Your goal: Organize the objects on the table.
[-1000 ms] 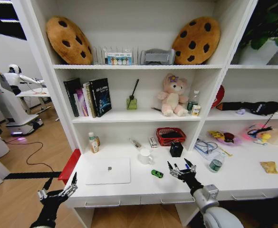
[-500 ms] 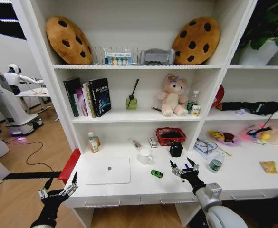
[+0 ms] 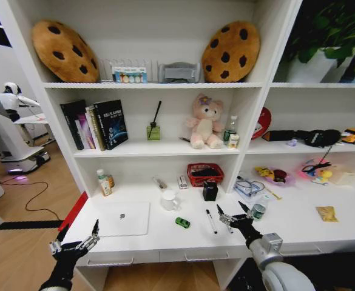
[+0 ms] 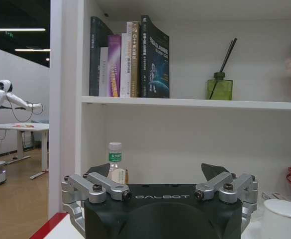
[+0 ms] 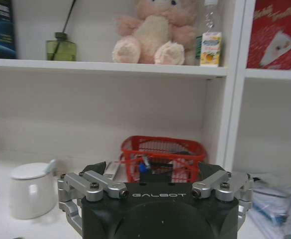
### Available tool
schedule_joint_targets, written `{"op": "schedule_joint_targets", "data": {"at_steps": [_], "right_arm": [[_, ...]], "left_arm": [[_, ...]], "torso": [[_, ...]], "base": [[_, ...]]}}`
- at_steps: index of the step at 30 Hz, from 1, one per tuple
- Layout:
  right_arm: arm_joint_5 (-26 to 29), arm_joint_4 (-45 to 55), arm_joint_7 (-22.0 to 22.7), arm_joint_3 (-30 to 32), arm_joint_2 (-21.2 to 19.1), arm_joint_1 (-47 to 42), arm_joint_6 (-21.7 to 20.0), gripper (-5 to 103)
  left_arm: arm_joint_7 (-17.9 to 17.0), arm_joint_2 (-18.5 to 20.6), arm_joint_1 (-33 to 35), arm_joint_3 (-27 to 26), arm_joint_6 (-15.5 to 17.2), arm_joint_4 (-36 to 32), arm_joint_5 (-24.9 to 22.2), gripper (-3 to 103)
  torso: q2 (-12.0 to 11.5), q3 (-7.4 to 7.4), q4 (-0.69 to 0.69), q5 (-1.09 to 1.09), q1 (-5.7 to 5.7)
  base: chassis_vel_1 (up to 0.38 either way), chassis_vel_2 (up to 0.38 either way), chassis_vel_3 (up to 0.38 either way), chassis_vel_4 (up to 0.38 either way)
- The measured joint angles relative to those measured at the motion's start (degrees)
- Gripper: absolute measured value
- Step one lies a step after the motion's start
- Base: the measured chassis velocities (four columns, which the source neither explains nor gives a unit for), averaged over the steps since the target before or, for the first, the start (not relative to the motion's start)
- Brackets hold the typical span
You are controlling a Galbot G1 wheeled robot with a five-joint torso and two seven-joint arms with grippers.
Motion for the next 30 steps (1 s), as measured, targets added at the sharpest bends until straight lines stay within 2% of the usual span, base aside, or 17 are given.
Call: {"op": "schedule_joint_targets", "data": {"at_steps": [1,2,3,5,6,7,9,10,13,14,15,16,18,19,23,25,30], "right_arm": [[2.4,0.0,-3.57,-0.74,-1.42,-0.37,-0.16,100],[2.4,0.0,-3.57,-0.74,-1.42,-0.37,-0.16,100],[3.99,-0.25,-6.75,-1.44,-3.19,-0.23,-0.58,100],[6.5,-2.72,-14.21,-3.79,-10.56,1.55,-1.25,100],[6.5,-2.72,-14.21,-3.79,-10.56,1.55,-1.25,100],[8.07,-4.65,-17.05,-5.79,-15.58,3.25,-2.33,100],[10.51,-6.21,-18.2,-7.93,-19.53,5.32,-5.06,100],[10.51,-6.21,-18.2,-7.93,-19.53,5.32,-5.06,100],[12.63,-9.04,-25.48,-10.21,-24.56,9.99,-8.1,100],[12.63,-9.04,-25.48,-10.21,-24.56,9.99,-8.1,100],[12.55,-11.37,-29.0,-12.76,-27.4,13.83,-8.62,100],[12.55,-11.37,-29.0,-12.76,-27.4,13.83,-8.62,100],[13.21,-15.67,-30.35,-18.46,-30.45,20.54,-9.24,100],[13.21,-15.67,-30.35,-18.46,-30.45,20.54,-9.24,100],[13.29,-20.96,-31.55,-25.96,-30.83,29.56,-10.2,100],[13.25,-24.56,-32.62,-31.43,-29.41,35.14,-10.56,100],[13.02,-28.27,-33.15,-37.03,-26.87,40.22,-10.92,100]], "left_arm": [[-0.02,-0.01,0.0,0.01,0.0,0.0,-0.01,100],[-0.02,-0.01,0.0,0.01,0.0,0.0,-0.01,100],[0.02,0.0,-0.01,0.05,0.01,0.0,-0.01,100],[0.0,0.01,-0.01,0.04,0.0,0.01,-0.01,100],[0.0,0.01,-0.01,0.04,0.0,0.01,-0.01,100],[0.0,0.01,-0.01,0.04,0.0,0.02,-0.01,100],[-0.01,0.02,-0.01,0.02,0.0,0.03,-0.01,100],[-0.01,0.02,-0.01,0.02,0.0,0.03,-0.01,100],[-0.03,0.03,-0.01,0.01,0.0,0.03,-0.01,100],[-0.03,0.03,-0.01,0.01,0.0,0.03,-0.01,100],[-0.07,0.04,-0.01,0.01,0.0,0.04,-0.01,100],[-0.07,0.04,-0.01,0.01,0.0,0.04,-0.01,100],[-0.13,0.04,-0.01,0.0,0.01,0.04,-0.01,100],[-0.13,0.04,-0.01,0.0,0.01,0.04,-0.01,100],[-0.09,0.03,-0.01,0.02,0.0,0.04,-0.01,100],[-0.1,0.03,-0.01,0.02,0.0,0.04,-0.01,100],[-0.08,0.03,-0.01,0.02,0.01,0.05,-0.01,100]], "torso": [[-0.01,0.0,-0.02,0.04,0.0],[-0.01,0.0,-0.02,0.04,0.0],[-0.01,0.01,-0.08,0.02,0.02],[0.0,0.0,-0.01,0.01,0.0],[0.0,0.0,-0.01,0.01,0.0],[-0.01,0.0,0.0,0.01,0.01],[-0.01,0.01,-0.01,-0.01,0.0],[-0.01,0.01,-0.01,-0.01,0.0],[0.0,0.01,-0.02,-0.01,0.0],[0.0,0.01,-0.02,-0.01,0.0],[-0.01,0.0,-0.02,-0.01,0.01],[-0.01,0.0,-0.02,-0.01,0.01],[0.0,0.01,-0.03,0.0,0.01],[0.0,0.01,-0.03,0.0,0.01],[-0.01,0.01,0.0,-0.01,0.01],[-0.01,0.01,0.0,0.0,0.01],[-0.01,0.01,-0.01,-0.01,0.01]], "base": [[-0.21,-0.218,0.227,0.226],[-0.21,-0.218,0.227,0.226],[-0.175,-0.225,0.227,0.126],[-0.084,-0.139,0.119,0.096],[-0.084,-0.139,0.099,0.066],[0.0,0.0,0.0,0.0],[0.0,0.0,0.0,0.0],[0.0,0.0,0.0,0.0],[0.04,0.067,-0.051,-0.065],[0.064,0.071,-0.055,-0.059],[0.051,0.04,-0.055,-0.023],[0.051,0.04,-0.055,-0.023],[0.026,0.005,-0.013,-0.011],[0.0,0.0,0.0,0.0],[0.0,0.0,0.0,0.0],[0.0,0.0,0.0,0.0],[0.0,0.0,0.0,0.0]]}}
